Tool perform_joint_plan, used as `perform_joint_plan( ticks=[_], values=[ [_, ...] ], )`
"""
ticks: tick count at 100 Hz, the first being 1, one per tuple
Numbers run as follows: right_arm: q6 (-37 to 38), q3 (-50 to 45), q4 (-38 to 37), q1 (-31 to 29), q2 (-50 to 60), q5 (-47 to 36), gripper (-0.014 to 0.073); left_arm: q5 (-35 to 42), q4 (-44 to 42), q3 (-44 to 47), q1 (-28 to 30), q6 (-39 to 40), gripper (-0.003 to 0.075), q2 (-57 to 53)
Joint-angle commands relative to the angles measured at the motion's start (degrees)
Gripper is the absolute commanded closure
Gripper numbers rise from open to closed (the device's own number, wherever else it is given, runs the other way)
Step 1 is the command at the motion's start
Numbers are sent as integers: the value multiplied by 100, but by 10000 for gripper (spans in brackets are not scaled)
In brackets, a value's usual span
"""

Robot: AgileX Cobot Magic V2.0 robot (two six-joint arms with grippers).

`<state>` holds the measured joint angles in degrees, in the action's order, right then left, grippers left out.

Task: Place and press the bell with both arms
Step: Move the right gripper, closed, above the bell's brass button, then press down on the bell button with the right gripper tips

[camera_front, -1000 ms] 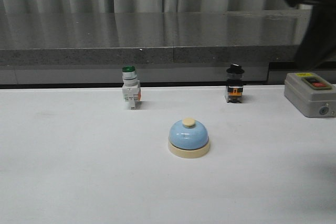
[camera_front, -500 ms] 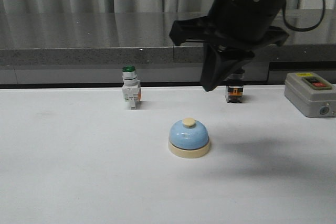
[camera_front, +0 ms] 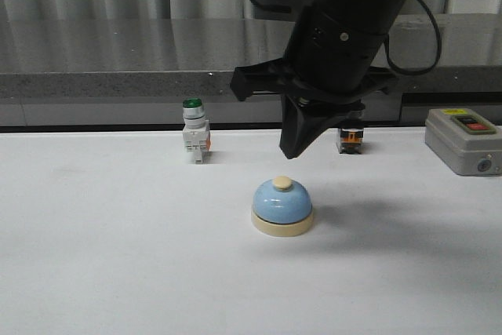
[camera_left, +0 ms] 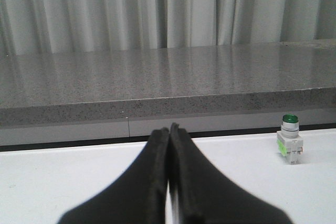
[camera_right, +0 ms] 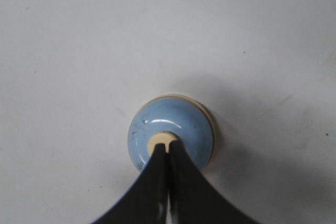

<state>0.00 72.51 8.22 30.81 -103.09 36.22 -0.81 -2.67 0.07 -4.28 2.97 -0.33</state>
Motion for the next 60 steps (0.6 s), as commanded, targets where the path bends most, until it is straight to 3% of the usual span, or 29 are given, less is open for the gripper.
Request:
perform_joint_plan(
  ticks=[1,60],
  values=[
    [-42,183,46,-6,247,-268,654,469,43,240,3,74,741,-157],
    [-42,183,46,-6,193,-353,654,469,43,240,3,74,741,-157]
  ],
)
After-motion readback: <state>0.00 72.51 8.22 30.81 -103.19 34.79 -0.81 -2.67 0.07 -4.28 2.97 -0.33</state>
